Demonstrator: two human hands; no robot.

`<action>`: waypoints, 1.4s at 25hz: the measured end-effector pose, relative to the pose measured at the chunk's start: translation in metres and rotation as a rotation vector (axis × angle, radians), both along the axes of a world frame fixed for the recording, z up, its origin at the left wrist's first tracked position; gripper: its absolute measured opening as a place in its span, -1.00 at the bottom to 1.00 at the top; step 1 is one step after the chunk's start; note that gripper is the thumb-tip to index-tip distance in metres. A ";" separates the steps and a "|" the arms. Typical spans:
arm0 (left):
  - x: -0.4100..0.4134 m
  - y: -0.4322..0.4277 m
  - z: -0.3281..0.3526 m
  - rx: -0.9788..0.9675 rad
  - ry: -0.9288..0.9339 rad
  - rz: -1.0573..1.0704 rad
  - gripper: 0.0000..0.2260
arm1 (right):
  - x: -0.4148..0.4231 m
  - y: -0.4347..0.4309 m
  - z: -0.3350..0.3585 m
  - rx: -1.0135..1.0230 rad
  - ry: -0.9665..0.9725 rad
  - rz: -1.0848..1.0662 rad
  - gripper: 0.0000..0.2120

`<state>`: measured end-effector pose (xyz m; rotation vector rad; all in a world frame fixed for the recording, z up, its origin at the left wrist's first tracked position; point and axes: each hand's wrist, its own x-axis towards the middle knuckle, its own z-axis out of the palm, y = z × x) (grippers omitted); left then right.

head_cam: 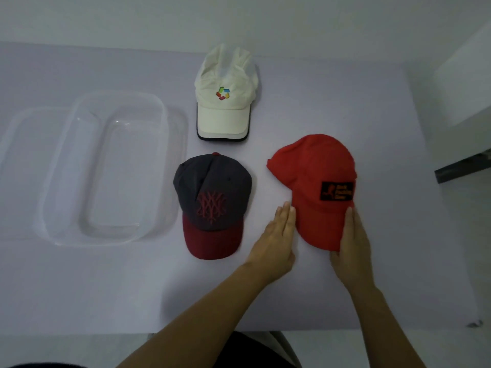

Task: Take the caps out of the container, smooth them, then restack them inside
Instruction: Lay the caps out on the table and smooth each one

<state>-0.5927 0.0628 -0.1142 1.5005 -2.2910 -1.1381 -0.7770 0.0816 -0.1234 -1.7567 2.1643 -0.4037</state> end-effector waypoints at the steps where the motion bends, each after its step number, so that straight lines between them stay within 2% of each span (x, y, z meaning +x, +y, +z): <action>1: -0.011 0.000 0.001 -0.002 -0.006 0.021 -0.30 | 0.001 -0.002 0.003 0.002 0.009 0.006 -0.35; 5: -0.035 -0.011 0.005 -0.048 -0.089 0.147 -0.43 | 0.019 0.000 0.021 -0.009 0.063 0.104 -0.48; 8: -0.033 -0.010 0.008 -0.120 -0.059 0.168 -0.48 | 0.005 -0.005 0.026 -0.021 -0.051 0.071 -0.38; 11: -0.020 -0.008 0.018 -0.218 0.070 0.135 -0.43 | -0.003 -0.011 0.038 -0.058 -0.230 0.043 -0.30; 15: 0.002 -0.024 0.036 -0.170 0.227 0.153 -0.18 | 0.010 -0.009 0.061 -0.110 -0.369 0.081 -0.34; 18: -0.001 -0.024 0.051 -0.068 0.422 0.231 -0.32 | 0.028 -0.007 0.078 -0.095 -0.721 0.025 -0.38; 20: -0.009 -0.017 0.063 0.042 0.578 0.333 -0.39 | 0.039 -0.005 0.086 -0.091 -0.862 -0.009 -0.42; 22: -0.012 -0.012 0.068 0.127 0.644 0.384 -0.41 | 0.044 -0.003 0.091 -0.102 -0.930 -0.027 -0.44; 26: -0.008 -0.008 0.078 0.157 0.674 0.415 -0.41 | 0.052 -0.001 0.101 -0.125 -1.008 0.022 -0.48; 28: -0.002 -0.009 0.084 0.090 0.650 0.424 -0.40 | 0.051 -0.001 0.105 -0.209 -0.970 0.027 -0.50; 30: 0.011 -0.013 0.087 -0.048 0.506 0.293 -0.33 | 0.045 -0.003 0.105 -0.286 -0.780 0.104 -0.42; 32: 0.029 -0.022 0.087 -0.146 0.409 0.099 -0.22 | 0.030 -0.005 0.103 -0.313 -0.552 0.210 -0.42; 34: 0.045 -0.033 0.093 -0.075 0.409 0.027 -0.13 | 0.019 -0.006 0.104 -0.336 -0.472 0.272 -0.48; 35: 0.049 -0.040 0.100 -0.018 0.439 0.092 -0.12 | 0.016 -0.005 0.106 -0.348 -0.455 0.296 -0.49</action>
